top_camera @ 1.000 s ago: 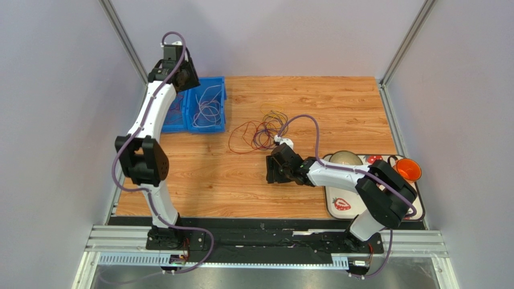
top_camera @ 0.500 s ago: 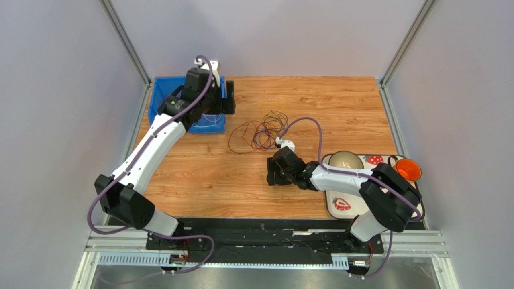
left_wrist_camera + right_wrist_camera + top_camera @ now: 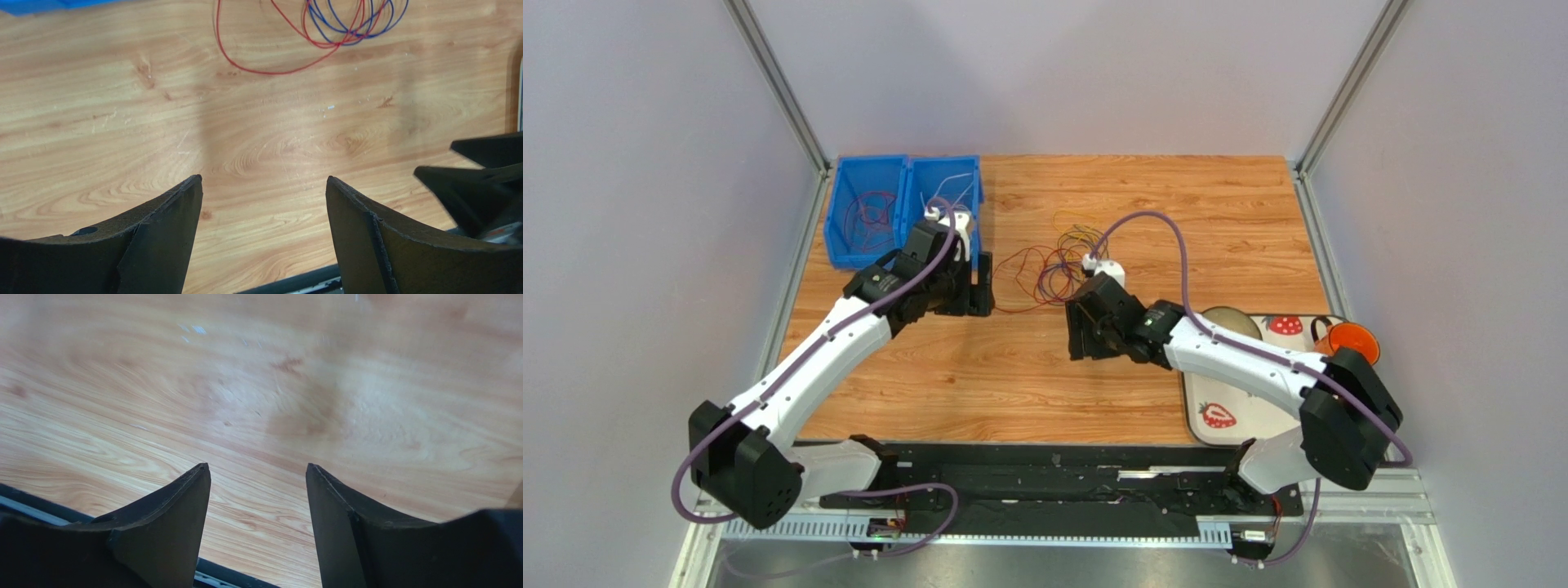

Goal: Untangle the cables

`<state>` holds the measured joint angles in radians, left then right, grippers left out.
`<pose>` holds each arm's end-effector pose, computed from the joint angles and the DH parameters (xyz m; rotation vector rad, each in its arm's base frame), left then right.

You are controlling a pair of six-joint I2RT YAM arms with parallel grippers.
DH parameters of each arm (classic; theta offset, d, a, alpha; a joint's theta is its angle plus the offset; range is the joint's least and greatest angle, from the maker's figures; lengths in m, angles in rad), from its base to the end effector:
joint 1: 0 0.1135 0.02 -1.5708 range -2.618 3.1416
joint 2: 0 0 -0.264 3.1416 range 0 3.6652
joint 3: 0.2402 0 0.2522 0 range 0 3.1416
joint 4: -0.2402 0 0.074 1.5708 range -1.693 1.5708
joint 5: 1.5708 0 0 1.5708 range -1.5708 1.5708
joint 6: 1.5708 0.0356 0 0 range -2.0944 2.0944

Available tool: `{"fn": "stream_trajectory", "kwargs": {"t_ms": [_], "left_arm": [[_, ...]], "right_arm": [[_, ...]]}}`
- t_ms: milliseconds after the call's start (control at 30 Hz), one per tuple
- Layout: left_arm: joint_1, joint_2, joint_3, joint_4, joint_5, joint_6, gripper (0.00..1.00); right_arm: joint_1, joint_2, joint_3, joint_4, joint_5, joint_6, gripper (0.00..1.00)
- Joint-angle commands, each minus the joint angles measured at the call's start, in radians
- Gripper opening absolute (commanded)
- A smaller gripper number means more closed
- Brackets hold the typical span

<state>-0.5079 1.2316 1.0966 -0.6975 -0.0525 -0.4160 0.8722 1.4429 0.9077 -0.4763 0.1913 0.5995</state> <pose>0.2252 -0.1232 0.3079 0.0871 2.4325 -0.3625 0.1888 0.2142 0.2097 -0.2807 2.5703 0.3144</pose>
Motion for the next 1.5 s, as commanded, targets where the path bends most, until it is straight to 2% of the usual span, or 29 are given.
{"fn": "stream_trajectory", "kwargs": {"t_ms": [0, 200, 233, 300, 333, 433, 467, 567, 600, 733, 1000, 1267, 1400, 1467], "left_arm": [[-0.030, -0.072, -0.066, 0.062, 0.019, -0.061, 0.81], [-0.070, -0.119, -0.178, 0.170, 0.014, -0.162, 0.78], [-0.087, -0.119, -0.208, 0.194, -0.004, -0.177, 0.78], [-0.096, -0.101, -0.233, 0.271, -0.007, -0.210, 0.78], [-0.101, -0.072, -0.247, 0.292, -0.015, -0.217, 0.78], [-0.107, 0.009, -0.218, 0.343, -0.021, -0.195, 0.77], [-0.106, 0.035, -0.198, 0.340, -0.020, -0.172, 0.77], [-0.107, 0.141, -0.141, 0.384, 0.002, -0.155, 0.77], [-0.107, 0.166, -0.129, 0.401, 0.012, -0.155, 0.77], [-0.107, 0.310, -0.038, 0.444, 0.010, -0.145, 0.74], [-0.107, 0.575, 0.182, 0.394, -0.062, -0.139, 0.68], [-0.107, 0.677, 0.278, 0.319, -0.164, -0.175, 0.60], [-0.106, 0.706, 0.295, 0.296, -0.170, -0.196, 0.52], [-0.107, 0.712, 0.296, 0.297, -0.165, -0.199, 0.52]], "right_arm": [[0.004, -0.067, 0.232, -0.183, 0.094, -0.050, 0.63], [0.002, -0.039, 0.503, -0.315, 0.189, -0.142, 0.65], [-0.001, -0.039, 0.510, -0.297, 0.207, -0.159, 0.67], [-0.007, -0.018, 0.482, -0.164, 0.227, -0.251, 0.67], [-0.015, 0.002, 0.508, -0.160, 0.223, -0.262, 0.66], [-0.099, 0.111, 0.600, -0.289, 0.197, -0.169, 0.60], [-0.172, 0.119, 0.582, -0.263, 0.059, -0.156, 0.59], [-0.293, 0.135, 0.462, -0.119, -0.155, -0.092, 0.60], [-0.311, 0.148, 0.453, -0.105, -0.174, -0.087, 0.60], [-0.355, 0.209, 0.445, -0.090, -0.206, -0.119, 0.59], [-0.386, 0.254, 0.382, -0.018, -0.283, -0.136, 0.59], [-0.401, 0.258, 0.332, 0.036, -0.343, -0.141, 0.58], [-0.407, 0.255, 0.316, 0.048, -0.354, -0.144, 0.58], [-0.411, 0.254, 0.307, 0.053, -0.366, -0.142, 0.58]]}}
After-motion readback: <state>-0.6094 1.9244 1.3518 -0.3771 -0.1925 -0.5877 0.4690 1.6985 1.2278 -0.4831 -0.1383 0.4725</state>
